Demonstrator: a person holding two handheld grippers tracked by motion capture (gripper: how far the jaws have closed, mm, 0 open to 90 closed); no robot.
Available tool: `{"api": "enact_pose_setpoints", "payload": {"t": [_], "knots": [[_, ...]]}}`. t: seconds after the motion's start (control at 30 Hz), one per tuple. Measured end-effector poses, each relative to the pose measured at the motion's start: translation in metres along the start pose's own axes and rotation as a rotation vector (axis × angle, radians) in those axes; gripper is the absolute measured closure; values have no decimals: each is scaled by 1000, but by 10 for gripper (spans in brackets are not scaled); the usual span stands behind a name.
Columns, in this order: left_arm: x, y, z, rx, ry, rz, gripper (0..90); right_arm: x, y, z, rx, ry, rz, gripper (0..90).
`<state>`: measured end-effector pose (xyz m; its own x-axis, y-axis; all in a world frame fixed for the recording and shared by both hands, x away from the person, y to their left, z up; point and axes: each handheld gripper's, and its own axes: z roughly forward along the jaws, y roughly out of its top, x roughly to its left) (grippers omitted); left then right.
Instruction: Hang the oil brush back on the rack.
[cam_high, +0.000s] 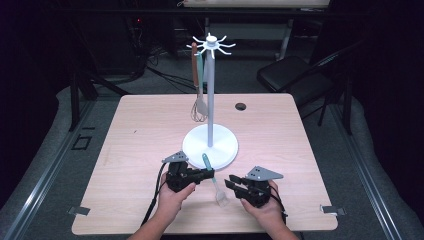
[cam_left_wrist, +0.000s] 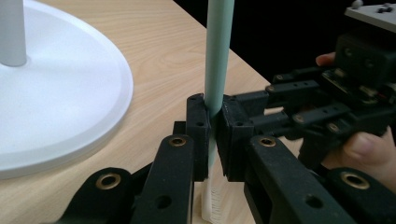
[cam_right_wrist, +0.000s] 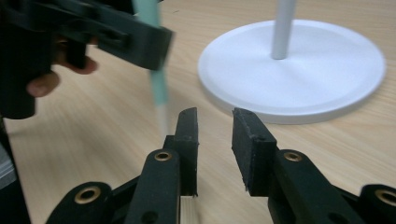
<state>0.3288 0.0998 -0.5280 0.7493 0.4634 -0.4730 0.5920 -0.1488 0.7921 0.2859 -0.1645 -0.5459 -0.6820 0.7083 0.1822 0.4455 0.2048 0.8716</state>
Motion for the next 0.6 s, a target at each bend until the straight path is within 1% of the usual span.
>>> {"api": "enact_pose_setpoints", "payload": {"t": [0.1, 0.23, 0.4, 0.47, 0.5, 0.53, 0.6], "knots": [[-3, 7, -4, 9, 6, 36, 840, -9, 0, -4, -11, -21, 30, 710], [-7, 15, -7, 37, 23, 89, 841, -16, -2, -5, 7, -41, 48, 710], [-8, 23, -9, 67, 25, 119, 841, -18, -3, -2, 22, -49, 52, 712], [-9, 34, -12, 84, 32, 138, 841, -19, -3, -2, 21, -51, 52, 711], [-10, 43, -15, 83, 31, 145, 841, -20, -3, -2, 23, -54, 52, 712], [-11, 53, -18, 83, 34, 162, 841, -20, -4, -2, 26, -53, 58, 712], [-14, 78, -25, 70, 41, 188, 841, -22, -4, -1, 28, -55, 70, 712]]}}
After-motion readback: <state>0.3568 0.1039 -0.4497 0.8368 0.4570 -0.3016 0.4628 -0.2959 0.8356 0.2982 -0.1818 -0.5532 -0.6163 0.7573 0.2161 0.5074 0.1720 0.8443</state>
